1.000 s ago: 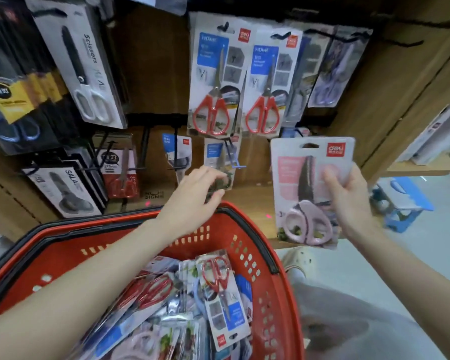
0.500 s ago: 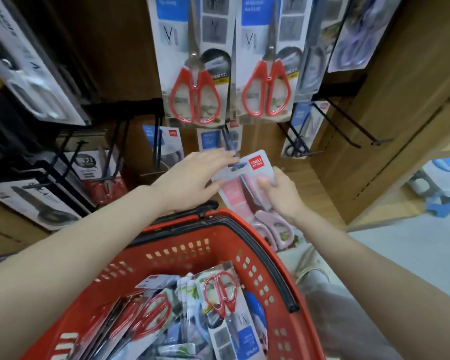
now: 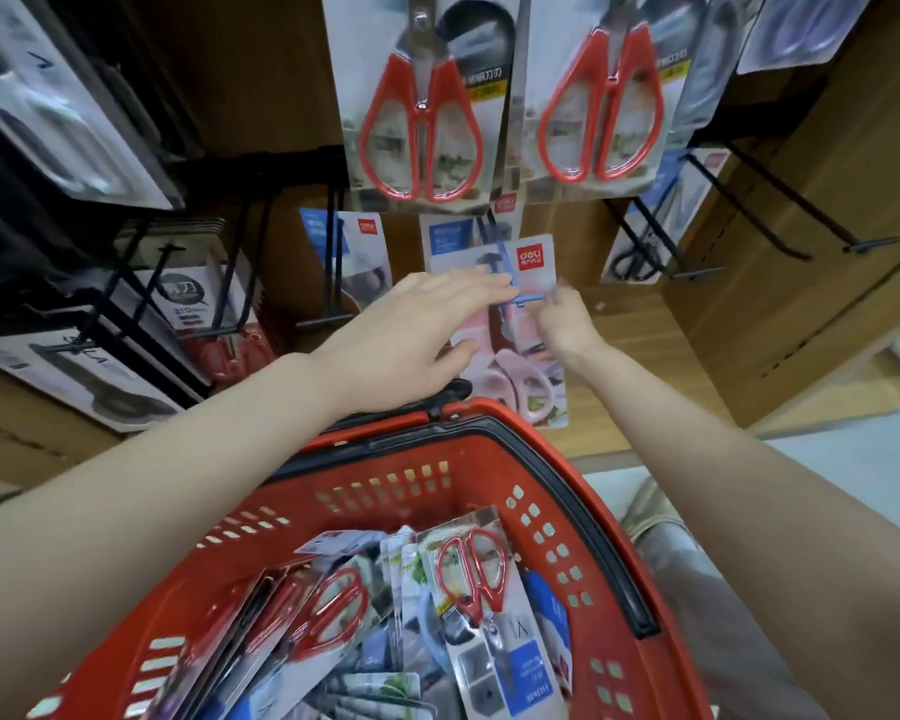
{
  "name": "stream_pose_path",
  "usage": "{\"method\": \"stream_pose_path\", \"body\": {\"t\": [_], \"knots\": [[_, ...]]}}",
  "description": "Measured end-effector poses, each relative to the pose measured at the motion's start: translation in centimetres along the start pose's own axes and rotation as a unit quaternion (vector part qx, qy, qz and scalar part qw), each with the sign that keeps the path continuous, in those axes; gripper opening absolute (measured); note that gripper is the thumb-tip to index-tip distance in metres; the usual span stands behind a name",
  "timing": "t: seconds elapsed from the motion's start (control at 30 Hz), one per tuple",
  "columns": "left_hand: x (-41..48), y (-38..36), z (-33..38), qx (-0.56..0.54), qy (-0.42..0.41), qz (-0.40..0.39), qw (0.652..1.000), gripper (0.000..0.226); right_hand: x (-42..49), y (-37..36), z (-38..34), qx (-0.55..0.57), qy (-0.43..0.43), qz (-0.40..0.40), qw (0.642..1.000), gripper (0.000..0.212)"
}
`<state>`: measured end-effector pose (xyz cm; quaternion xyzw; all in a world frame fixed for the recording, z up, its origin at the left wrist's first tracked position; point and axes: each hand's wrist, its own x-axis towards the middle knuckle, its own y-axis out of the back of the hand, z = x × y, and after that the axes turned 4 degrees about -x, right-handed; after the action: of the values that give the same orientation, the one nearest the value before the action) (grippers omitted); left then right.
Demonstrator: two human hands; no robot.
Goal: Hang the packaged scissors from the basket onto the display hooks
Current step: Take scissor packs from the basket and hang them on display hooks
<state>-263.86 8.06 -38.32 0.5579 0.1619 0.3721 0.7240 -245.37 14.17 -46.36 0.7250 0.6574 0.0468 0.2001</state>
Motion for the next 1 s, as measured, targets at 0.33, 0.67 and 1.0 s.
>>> {"method": "stream_pose_path", "body": {"t": [0.33, 0.67, 1.0], "knots": [[-8.6, 0.2, 2.9, 0.117, -0.005, 0.043, 0.992, 0.033, -3.1, 2.3, -0.8, -0.177, 0.016, 0.018, 0.984, 0.039], [-24.8, -7.3, 6.2, 0.054, 0.161, -0.11, 0.979, 0.027, -19.4, 1.6, -1.5, -0.274, 0.324, -0.009, 0.905, 0.01], [-31.3, -12.2, 8.9, -0.257, 0.361, -0.179, 0.879, 0.06, -29.1, -9.3, 7.1, -0.336, 0.086, -0.425, 0.836, 0.034]]}}
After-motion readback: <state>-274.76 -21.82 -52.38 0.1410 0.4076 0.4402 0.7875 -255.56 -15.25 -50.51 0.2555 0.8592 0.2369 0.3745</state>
